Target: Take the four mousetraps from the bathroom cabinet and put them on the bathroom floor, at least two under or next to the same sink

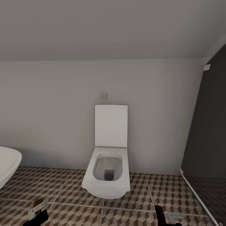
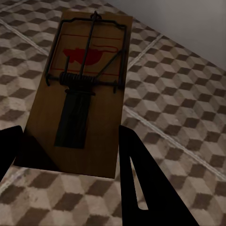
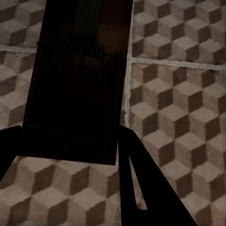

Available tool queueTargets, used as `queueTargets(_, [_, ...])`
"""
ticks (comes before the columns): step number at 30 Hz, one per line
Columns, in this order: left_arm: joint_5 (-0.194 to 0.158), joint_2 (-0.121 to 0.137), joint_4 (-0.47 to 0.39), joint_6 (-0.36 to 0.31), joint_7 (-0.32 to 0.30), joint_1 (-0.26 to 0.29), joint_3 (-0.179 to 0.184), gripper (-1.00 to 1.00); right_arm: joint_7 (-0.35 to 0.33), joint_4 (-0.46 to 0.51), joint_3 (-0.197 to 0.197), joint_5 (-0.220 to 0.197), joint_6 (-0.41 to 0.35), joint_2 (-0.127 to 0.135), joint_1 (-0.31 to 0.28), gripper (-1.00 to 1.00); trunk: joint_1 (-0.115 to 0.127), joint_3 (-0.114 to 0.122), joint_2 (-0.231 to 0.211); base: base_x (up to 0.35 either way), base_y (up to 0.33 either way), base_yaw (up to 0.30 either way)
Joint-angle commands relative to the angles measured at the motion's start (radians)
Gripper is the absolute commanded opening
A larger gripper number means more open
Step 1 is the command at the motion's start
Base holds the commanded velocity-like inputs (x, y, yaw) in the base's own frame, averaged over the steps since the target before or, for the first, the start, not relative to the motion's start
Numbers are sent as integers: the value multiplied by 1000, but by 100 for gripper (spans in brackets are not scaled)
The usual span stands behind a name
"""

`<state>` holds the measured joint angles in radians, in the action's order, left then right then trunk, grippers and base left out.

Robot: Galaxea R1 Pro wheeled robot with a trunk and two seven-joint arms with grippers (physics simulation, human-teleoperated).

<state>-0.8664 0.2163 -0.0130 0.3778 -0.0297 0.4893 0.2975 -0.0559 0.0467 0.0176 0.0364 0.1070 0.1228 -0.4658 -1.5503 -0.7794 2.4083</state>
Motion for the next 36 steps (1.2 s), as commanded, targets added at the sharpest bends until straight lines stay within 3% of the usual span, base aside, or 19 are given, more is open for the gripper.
queueTargets(1, [-5, 0, 0, 2, 1, 1, 8, -100, 2, -1, 2, 2, 7, 0, -1, -100, -4, -4, 8, 0, 0, 0])
queueTargets(13, [4, -1, -2, 4, -1, 1, 11, -100, 41, -1, 3, 3, 23, 1, -1, -100, -50, -42, 92, 0, 0, 0])
queueTargets(36, [2, -6, -2, 4, 4, 1, 11, -100, 41, -1, 2, 5, 22, 0, -1, -100, -50, -46, 92, 0, 0, 0])
